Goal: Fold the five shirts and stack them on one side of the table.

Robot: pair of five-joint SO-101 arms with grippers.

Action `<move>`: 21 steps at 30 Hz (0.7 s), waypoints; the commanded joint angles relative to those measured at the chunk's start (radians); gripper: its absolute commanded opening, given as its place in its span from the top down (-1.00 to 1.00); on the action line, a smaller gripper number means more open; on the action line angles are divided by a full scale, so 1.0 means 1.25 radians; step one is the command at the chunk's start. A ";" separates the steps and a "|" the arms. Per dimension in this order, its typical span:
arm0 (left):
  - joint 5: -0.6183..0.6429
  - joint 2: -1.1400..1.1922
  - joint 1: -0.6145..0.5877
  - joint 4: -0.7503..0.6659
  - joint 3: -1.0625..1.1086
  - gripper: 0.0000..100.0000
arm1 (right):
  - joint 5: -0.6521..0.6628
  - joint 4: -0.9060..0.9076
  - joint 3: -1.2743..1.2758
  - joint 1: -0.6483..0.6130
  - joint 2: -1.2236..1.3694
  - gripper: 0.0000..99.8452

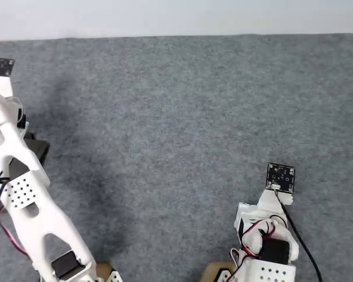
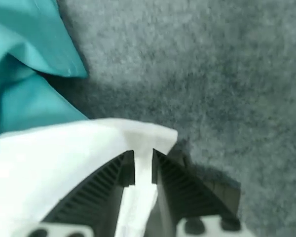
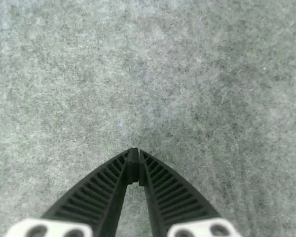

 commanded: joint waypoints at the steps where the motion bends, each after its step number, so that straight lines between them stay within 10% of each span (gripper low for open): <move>1: 0.010 0.004 0.009 -0.017 -0.068 0.81 | 0.005 0.001 0.014 0.006 -0.012 0.98; 14: 0.010 0.122 0.007 -0.054 -0.133 0.59 | 0.005 0.001 0.014 0.006 -0.012 0.98; 21: 0.007 0.133 0.021 -0.070 -0.137 0.98 | 0.005 0.001 0.014 0.006 -0.012 0.98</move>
